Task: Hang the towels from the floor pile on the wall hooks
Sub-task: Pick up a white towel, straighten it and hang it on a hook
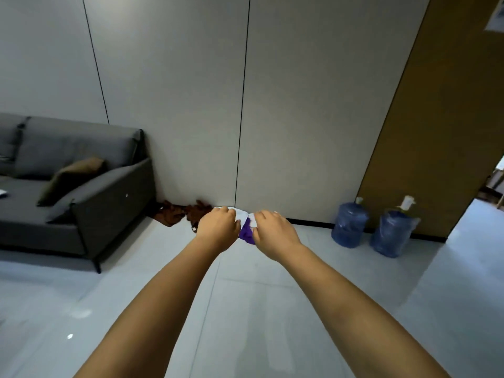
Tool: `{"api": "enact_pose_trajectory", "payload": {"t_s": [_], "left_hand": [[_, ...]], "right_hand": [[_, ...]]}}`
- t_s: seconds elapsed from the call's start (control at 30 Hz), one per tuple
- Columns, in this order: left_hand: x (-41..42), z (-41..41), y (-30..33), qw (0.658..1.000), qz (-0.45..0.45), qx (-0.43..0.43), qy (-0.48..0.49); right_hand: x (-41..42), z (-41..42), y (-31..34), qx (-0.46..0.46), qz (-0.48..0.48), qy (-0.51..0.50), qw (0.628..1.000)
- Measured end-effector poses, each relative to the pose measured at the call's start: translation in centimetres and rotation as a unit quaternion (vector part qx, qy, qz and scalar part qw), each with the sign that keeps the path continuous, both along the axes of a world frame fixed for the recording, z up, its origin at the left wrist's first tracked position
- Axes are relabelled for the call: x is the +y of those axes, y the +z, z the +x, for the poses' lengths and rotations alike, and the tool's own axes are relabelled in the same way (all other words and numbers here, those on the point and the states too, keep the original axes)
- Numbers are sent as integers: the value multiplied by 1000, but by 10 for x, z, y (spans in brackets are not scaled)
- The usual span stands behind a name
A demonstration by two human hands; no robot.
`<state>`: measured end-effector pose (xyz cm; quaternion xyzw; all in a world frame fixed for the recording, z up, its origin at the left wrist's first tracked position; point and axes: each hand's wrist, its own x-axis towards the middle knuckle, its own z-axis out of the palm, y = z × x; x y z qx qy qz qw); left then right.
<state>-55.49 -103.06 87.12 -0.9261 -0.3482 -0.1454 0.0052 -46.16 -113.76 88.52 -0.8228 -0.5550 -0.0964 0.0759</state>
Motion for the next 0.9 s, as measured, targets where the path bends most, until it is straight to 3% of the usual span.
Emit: {"api": "enact_pose_trajectory", "payload": {"t_s": [0.17,0.43,0.7,0.9], "left_hand": [[49,51,-3,1000,-8,5,2],[162,101,-35,999,-12,41,13],[329,172,-53,998,-63,4,14],[449,219,-45,999,-41,2,-4]], "right_hand": [[50,74,6,20,-28,-59,998],[166,128,-32,38,-45,-15,998],[328,185,-46,43,-62,-12,997],[446,225,-30,58,-50,-26,997]]}}
